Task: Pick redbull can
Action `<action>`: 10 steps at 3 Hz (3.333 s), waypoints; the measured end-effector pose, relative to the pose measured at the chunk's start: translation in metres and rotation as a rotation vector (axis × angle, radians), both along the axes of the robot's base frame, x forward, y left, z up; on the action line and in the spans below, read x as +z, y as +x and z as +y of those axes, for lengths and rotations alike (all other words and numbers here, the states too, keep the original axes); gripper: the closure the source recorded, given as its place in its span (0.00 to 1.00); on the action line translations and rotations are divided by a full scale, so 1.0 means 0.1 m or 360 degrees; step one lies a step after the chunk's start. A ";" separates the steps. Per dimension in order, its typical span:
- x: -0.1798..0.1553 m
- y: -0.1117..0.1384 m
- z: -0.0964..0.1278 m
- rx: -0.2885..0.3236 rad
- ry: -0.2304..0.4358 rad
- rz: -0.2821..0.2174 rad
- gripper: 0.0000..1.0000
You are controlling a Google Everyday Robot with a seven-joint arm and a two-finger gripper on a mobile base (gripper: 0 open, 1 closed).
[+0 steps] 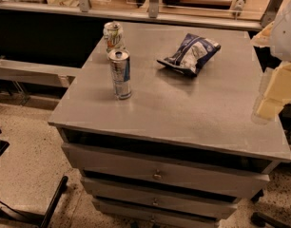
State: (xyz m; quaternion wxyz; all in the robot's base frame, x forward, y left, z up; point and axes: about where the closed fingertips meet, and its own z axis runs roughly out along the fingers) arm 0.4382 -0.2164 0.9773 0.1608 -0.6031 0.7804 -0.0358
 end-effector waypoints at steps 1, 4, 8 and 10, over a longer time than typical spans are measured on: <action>0.01 0.00 0.01 -0.0001 -0.0001 -0.0012 0.00; 1.06 1.05 1.38 0.0318 0.0490 -0.0483 0.00; 0.83 1.56 2.24 0.0454 0.0968 -0.0373 0.00; 0.22 1.79 2.48 0.0366 0.1398 -0.0298 0.00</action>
Offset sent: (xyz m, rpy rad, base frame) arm 0.0596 0.0621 0.0650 0.2309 -0.2802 0.0937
